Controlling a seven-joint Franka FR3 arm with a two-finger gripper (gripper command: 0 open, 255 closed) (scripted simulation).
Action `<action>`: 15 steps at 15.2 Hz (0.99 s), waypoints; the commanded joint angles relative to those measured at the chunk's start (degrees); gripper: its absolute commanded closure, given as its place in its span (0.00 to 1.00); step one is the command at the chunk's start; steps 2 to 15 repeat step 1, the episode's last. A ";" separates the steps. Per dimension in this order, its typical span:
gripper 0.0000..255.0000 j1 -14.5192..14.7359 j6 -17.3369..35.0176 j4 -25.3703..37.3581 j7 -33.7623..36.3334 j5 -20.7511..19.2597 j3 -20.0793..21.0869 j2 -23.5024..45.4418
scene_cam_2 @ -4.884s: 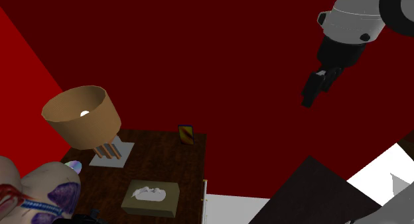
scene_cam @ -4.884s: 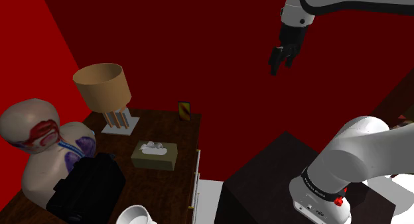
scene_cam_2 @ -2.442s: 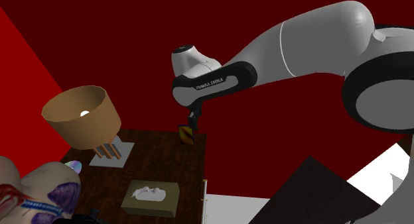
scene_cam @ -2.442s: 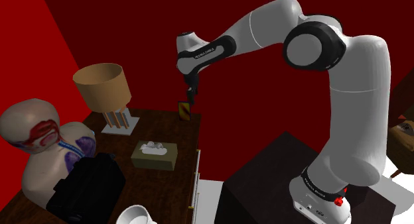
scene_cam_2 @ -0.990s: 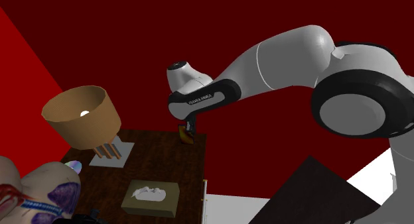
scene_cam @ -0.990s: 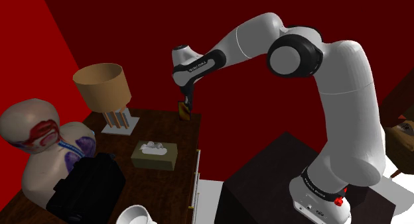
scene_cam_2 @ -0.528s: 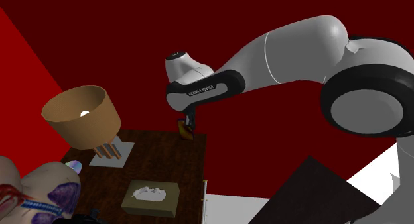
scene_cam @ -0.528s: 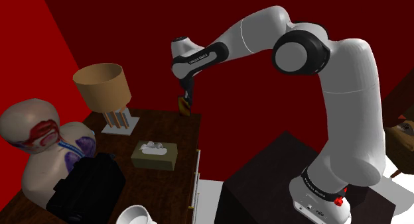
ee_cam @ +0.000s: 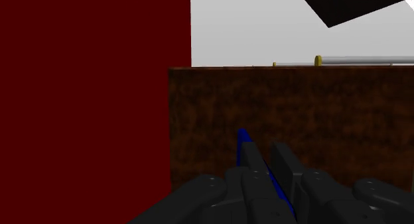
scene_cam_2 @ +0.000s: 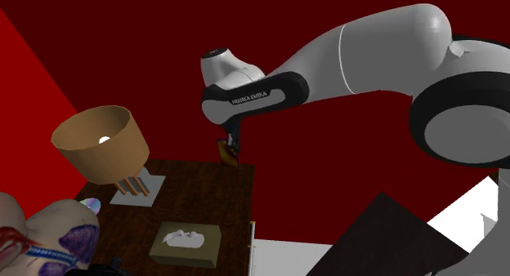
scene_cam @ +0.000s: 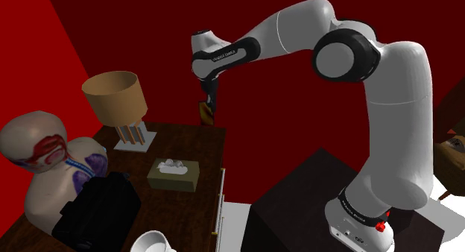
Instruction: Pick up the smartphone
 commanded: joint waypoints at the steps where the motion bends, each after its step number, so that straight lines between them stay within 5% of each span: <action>1: 1.00 -0.01 -0.30 0.07 -0.03 0.02 0.00 -0.20; 15: 1.00 -0.01 -0.30 0.07 -0.03 0.02 0.00 -0.20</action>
